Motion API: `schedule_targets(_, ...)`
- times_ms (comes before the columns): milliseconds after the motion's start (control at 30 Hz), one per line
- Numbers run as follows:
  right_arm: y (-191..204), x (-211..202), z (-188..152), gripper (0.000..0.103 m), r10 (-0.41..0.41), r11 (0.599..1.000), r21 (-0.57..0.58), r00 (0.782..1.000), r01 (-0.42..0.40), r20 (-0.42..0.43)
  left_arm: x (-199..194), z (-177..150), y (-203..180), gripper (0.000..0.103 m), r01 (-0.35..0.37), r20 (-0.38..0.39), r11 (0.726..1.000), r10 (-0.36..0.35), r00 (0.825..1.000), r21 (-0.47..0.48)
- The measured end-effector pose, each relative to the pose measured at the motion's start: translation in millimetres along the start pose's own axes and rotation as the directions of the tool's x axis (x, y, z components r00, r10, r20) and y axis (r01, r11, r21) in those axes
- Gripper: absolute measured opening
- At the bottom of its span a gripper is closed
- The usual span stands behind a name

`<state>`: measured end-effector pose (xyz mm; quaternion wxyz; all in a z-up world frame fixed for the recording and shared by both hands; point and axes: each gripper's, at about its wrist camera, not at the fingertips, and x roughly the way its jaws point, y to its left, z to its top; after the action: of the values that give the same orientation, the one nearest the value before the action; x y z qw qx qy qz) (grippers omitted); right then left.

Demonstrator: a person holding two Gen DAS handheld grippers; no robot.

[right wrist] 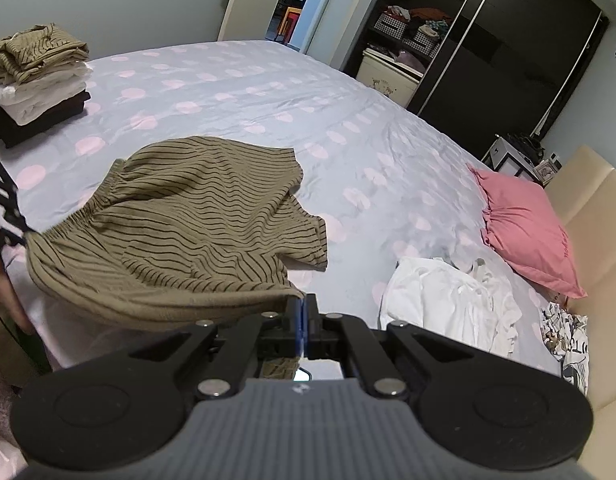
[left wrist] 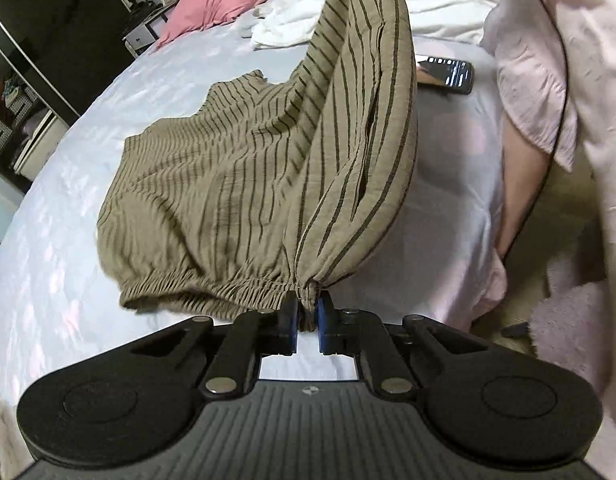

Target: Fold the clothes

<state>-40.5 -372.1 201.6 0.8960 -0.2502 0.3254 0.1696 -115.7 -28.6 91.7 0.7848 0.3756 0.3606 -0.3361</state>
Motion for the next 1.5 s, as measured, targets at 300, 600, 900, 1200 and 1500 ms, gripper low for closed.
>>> schedule_targets(300,1,-8,4,0.001,-0.021,1.000,0.001,1.000,0.021,0.000,-38,2,14,0.007,0.021,-0.011,0.999,-0.022,1.000,-0.049)
schedule_targets(600,-14,45,39,0.002,-0.072,0.997,0.037,0.997,0.073,-0.031,-17,17,69,0.007,0.137,0.030,0.963,-0.134,0.991,-0.232)
schedule_targets(900,-36,148,109,0.002,-0.117,0.992,0.043,0.992,0.119,-0.045,24,28,157,0.007,0.246,0.074,0.856,-0.238,0.968,-0.454)
schedule_targets(1200,-18,273,198,0.002,-0.103,0.994,-0.049,0.994,0.101,-0.047,77,1,231,0.007,0.214,0.040,0.715,-0.253,0.967,-0.665)
schedule_targets(1500,44,392,276,0.001,-0.042,0.987,-0.154,0.998,0.036,-0.038,121,-46,278,0.007,0.156,-0.018,0.530,-0.308,0.951,-0.834)
